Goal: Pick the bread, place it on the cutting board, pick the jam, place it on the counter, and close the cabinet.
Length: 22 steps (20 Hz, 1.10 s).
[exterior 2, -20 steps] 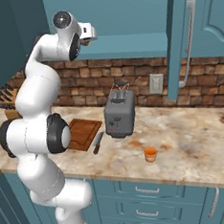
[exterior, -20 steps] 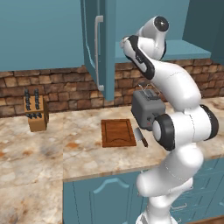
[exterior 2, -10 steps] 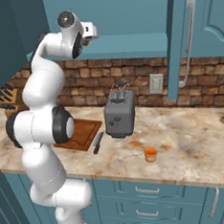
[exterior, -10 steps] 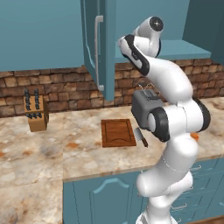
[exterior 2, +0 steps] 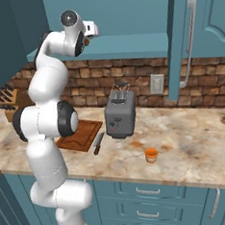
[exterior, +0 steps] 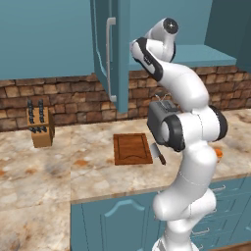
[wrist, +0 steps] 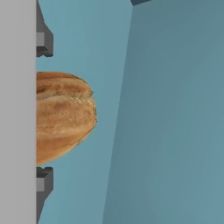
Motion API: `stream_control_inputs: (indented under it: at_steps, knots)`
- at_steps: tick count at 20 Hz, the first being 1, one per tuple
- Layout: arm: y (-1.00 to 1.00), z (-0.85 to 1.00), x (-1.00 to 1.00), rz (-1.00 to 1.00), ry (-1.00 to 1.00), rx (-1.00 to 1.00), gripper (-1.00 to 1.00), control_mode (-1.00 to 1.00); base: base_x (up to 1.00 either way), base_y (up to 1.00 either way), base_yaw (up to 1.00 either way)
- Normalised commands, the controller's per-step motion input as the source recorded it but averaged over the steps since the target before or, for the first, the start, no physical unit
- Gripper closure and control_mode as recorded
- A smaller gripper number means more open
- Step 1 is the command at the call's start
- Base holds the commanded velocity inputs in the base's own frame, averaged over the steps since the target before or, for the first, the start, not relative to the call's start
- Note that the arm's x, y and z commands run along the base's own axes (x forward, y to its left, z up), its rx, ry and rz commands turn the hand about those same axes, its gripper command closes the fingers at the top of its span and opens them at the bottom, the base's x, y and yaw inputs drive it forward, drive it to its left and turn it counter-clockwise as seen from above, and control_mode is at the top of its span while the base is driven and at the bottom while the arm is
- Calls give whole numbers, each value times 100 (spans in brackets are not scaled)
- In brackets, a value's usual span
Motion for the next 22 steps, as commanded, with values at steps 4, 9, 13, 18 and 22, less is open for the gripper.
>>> stream_control_inputs:
  at_steps: [4,9,13,18,22]
  knots:
    - [0,-12,9,3,0,0,-100,-100,0,0,0]
    - [0,-17,0,3,0,0,100,-100,0,0,0]
    - [0,-3,1,1,0,0,100,-100,0,0,0]
    - [0,33,-32,0,0,-1,100,-100,0,0,0]
    - [0,21,-63,0,0,0,100,-100,0,0,0]
